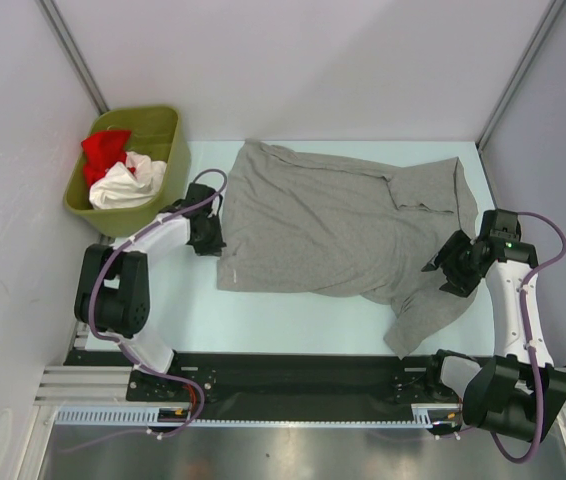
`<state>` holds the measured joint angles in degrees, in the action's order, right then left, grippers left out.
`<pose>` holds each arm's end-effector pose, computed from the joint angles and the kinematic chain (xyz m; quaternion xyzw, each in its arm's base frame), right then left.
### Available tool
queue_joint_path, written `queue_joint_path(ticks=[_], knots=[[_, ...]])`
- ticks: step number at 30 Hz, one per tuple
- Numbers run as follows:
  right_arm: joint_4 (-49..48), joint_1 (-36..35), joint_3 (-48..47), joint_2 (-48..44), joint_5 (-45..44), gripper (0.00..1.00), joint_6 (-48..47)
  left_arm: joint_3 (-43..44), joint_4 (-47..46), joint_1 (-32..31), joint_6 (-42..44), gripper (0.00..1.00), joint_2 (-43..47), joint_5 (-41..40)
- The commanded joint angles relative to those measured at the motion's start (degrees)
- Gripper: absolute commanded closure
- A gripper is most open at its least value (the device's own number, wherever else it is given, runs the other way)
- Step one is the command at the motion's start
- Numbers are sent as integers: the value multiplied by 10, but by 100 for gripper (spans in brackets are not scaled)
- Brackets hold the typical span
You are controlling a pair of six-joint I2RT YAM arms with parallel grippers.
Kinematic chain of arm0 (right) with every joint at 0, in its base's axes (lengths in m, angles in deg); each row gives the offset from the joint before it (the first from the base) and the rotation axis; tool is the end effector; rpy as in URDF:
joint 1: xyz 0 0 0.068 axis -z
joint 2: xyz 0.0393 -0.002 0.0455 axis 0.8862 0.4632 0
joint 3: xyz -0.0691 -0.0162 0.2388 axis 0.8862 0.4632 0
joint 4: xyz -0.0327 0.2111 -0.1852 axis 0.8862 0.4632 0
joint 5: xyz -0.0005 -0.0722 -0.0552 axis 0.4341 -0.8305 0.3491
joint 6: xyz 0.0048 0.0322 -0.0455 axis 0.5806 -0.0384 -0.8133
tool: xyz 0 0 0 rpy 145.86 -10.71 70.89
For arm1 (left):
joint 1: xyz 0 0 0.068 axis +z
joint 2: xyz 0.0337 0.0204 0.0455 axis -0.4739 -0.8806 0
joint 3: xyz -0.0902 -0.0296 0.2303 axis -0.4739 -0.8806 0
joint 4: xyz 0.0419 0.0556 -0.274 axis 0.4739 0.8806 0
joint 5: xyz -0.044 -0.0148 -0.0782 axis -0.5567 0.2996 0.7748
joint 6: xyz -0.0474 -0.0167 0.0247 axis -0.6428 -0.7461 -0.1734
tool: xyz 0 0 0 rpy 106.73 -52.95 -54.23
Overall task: Fold and stack the t-shirts
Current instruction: Fold the tshirt
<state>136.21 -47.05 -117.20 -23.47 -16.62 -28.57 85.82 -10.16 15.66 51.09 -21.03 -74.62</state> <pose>0.2235 -0.0522 0.2394 0.3268 0.9137 0.1330 0.2017 0.3320 -0.0740 0.1420 -0.0885 0.9738 -0.0595 0.2007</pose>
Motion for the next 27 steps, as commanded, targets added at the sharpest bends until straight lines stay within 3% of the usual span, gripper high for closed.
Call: queue_joint_path(ticks=[1,6,7,10,12,18,22,27], knots=[[-2,-3,-8,-2,10,35,1,47,-8,-7,-1,100,17,-26],[1,-2,-18,3,16,35,3,92,28,-7,-2,100,-1,-44],[3,-2,-23,4,14,35,2,89,33,-7,-1,95,-2,-41],[4,-1,-25,2,12,35,1,57,34,-7,-3,57,2,-38],[4,-1,-24,2,12,35,1,39,25,-6,0,50,0,-30],[0,0,-15,0,16,35,2,22,5,1,4,46,-19,-9],[0,0,-15,-3,15,36,1,18,1,2,-1,55,-36,0],[-1,1,-9,-9,15,36,0,11,0,2,-3,56,-41,20]])
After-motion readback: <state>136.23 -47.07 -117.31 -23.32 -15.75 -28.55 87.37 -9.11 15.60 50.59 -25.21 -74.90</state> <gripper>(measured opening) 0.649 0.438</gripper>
